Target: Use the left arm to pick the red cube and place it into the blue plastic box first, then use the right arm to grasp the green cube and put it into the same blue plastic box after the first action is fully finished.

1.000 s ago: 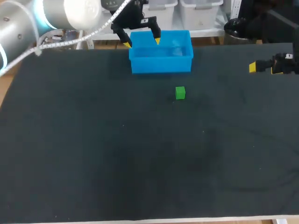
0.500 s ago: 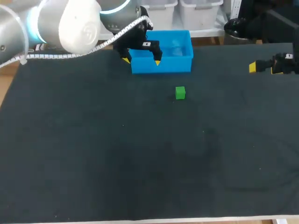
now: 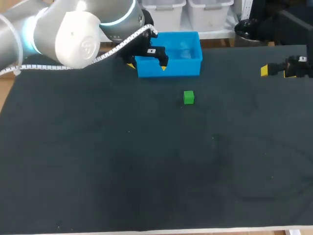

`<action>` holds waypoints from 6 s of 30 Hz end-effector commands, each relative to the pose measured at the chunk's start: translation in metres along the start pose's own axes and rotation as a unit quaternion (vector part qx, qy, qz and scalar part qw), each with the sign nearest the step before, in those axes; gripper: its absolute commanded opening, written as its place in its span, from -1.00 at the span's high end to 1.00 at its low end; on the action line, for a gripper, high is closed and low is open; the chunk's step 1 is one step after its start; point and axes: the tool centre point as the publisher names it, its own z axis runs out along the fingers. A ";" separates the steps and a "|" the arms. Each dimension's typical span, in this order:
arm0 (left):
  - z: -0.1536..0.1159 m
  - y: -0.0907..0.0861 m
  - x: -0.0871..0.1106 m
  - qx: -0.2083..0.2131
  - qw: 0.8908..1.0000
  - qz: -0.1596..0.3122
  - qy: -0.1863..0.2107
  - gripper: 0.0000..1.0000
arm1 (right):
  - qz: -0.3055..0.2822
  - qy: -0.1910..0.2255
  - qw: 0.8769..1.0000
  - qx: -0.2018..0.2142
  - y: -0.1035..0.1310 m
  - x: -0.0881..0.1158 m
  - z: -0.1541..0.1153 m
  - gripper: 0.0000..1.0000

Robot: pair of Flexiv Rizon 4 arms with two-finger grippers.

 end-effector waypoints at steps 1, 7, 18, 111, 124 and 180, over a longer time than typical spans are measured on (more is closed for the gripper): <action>0.002 0.001 0.003 0.000 1.000 0.005 -0.005 -1.00 | 0.000 0.000 1.000 0.001 0.000 0.000 0.000 -1.00; 0.005 0.018 0.006 0.000 0.999 0.012 -0.035 -1.00 | 0.000 0.000 1.000 0.001 0.000 0.000 0.000 -1.00; 0.000 0.033 0.022 0.069 0.992 0.073 -0.070 -1.00 | 0.000 0.000 1.000 0.001 0.000 0.000 0.000 -1.00; -0.005 0.067 0.063 0.272 0.914 0.294 -0.057 -1.00 | 0.003 0.016 1.000 0.015 0.047 -0.015 0.044 -1.00; -0.005 0.067 0.063 0.272 0.914 0.294 -0.057 -1.00 | -0.018 0.097 0.994 0.043 0.069 -0.040 0.076 -1.00; -0.005 0.067 0.063 0.272 0.914 0.294 -0.057 -1.00 | 0.003 0.312 0.940 0.137 0.132 -0.066 0.150 -1.00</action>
